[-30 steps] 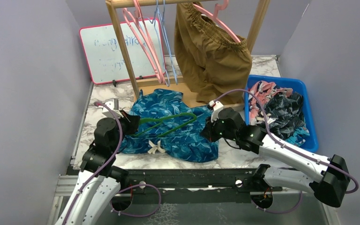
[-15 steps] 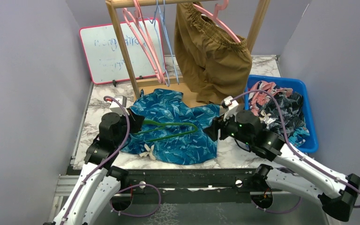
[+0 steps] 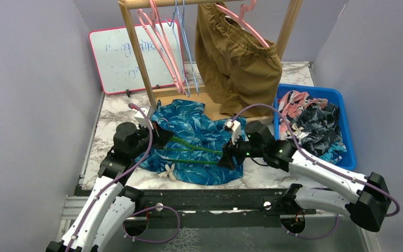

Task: Remove the shorts from the hanger
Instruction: Remove the shorts from the clothes rod.

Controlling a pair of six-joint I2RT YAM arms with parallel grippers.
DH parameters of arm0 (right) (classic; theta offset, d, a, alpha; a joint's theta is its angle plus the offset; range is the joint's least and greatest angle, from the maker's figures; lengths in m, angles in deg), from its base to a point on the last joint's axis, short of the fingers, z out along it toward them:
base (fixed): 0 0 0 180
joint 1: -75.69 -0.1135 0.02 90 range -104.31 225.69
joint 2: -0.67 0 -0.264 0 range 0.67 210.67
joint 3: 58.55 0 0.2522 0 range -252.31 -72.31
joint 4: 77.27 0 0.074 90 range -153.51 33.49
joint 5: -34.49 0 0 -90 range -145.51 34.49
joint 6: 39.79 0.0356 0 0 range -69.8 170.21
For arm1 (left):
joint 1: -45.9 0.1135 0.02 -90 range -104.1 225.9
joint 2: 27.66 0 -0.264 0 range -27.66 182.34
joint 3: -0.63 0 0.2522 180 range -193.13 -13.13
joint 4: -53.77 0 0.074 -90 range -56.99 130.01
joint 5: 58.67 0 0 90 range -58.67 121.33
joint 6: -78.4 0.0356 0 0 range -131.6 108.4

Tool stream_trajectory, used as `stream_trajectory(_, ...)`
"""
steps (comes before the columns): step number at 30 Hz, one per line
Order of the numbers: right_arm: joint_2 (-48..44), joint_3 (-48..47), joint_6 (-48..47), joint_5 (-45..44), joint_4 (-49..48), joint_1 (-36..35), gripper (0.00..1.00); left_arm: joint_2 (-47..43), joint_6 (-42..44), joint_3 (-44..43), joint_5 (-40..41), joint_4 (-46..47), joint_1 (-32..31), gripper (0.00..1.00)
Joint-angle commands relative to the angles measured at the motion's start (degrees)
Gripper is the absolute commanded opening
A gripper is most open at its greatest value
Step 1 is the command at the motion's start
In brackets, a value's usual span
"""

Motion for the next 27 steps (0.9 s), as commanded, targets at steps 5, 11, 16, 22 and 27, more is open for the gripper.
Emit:
stream_trajectory(5, 1.7, -1.5, 1.4, 4.9, -5.4, 0.2, 0.34, -0.2, 0.5, 0.5, -4.8, 4.1, 0.3, 0.00)
stream_trajectory(11, -0.7, 1.6, 7.9, 2.0, -9.2, 0.2, 0.01, 0.9, 0.6, 0.4, -4.6, 3.8, 0.3, 0.17)
stream_trajectory(16, -2.6, 4.4, 12.3, -1.6, -10.9, 0.2, 0.01, 0.7, 0.9, 0.0, -3.4, 3.0, 0.2, 0.46)
stream_trajectory(22, -4.9, 6.1, 15.9, -3.7, -13.7, 0.2, 0.01, -0.1, 1.4, -0.5, -1.8, 1.8, 0.3, 0.69)
stream_trajectory(27, -9.8, 3.6, 18.3, -12.0, -7.8, 0.2, 0.01, -2.7, 1.6, -1.0, 4.0, -0.6, 0.3, 0.78)
